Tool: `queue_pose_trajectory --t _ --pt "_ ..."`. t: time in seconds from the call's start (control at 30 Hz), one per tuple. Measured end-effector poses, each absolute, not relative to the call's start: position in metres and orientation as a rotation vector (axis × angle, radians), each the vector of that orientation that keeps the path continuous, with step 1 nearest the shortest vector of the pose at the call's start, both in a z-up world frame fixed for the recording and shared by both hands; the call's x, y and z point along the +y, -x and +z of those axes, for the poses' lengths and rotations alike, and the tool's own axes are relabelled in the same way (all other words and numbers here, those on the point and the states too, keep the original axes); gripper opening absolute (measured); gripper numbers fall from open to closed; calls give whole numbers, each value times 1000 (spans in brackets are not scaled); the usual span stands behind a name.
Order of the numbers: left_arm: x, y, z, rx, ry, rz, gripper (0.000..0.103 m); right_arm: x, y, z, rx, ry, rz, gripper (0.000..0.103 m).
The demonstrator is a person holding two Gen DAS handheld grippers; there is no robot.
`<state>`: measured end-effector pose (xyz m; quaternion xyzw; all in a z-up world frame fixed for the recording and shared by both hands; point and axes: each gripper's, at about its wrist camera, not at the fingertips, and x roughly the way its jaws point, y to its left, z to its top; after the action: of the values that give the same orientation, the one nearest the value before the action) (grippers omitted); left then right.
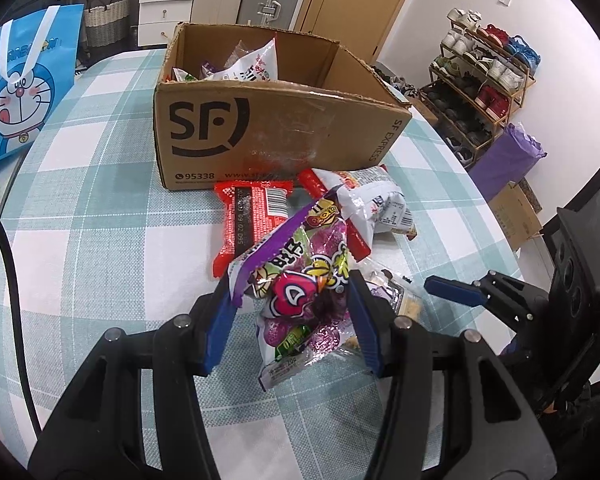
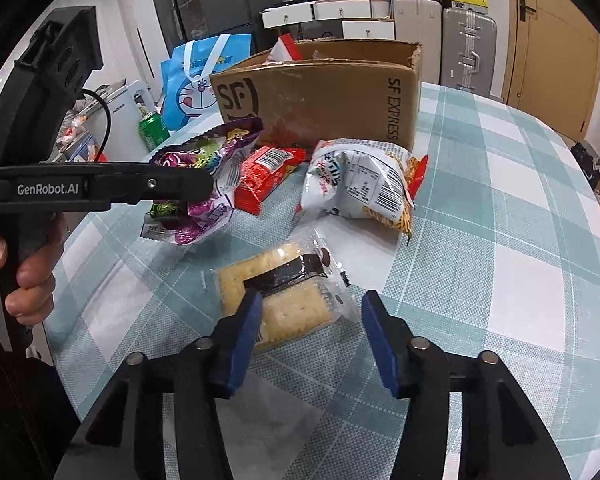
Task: Organize snacks
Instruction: 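Lift and carry the candy bag and cracker pack over the box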
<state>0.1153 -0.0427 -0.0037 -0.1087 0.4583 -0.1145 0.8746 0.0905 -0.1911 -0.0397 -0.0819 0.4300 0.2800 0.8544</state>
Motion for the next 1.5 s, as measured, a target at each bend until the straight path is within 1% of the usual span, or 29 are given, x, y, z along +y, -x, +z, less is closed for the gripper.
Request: queue_pose_trajectory --t 0.07,0.2,0.27,0.37,0.43,0.47,0.5,0.57,0.9,1.13,1.5 --pt "-41 -115 -3 955 230 -236 51 -186 -89 -41 907 186 606 78" --pt "-37 -114 -2 952 233 -230 50 -171 -91 -45 918 225 643 85" --pt "-35 -114 -2 952 235 -225 51 -163 -93 -49 922 272 626 86" --pt "-31 -113 -3 952 240 -219 51 -156 -94 -52 913 322 625 86" --pt "-30 -113 -3 952 244 -214 51 -156 -92 -51 898 327 632 79" --pt "-29 -113 -3 953 246 -214 51 -156 -90 -50 893 328 637 72" --pt "-30 -113 -4 953 247 -214 51 -157 -88 -50 885 331 639 68" --pt "-30 -113 -4 952 247 -216 50 -157 -86 -49 876 333 649 67" --pt "-33 -108 6 923 243 -222 51 -168 -75 -35 846 266 673 66" --pt "-32 -101 21 878 236 -227 50 -179 -64 -9 770 204 682 66" --pt "-30 -94 58 789 221 -231 51 -195 -64 35 641 115 642 66"
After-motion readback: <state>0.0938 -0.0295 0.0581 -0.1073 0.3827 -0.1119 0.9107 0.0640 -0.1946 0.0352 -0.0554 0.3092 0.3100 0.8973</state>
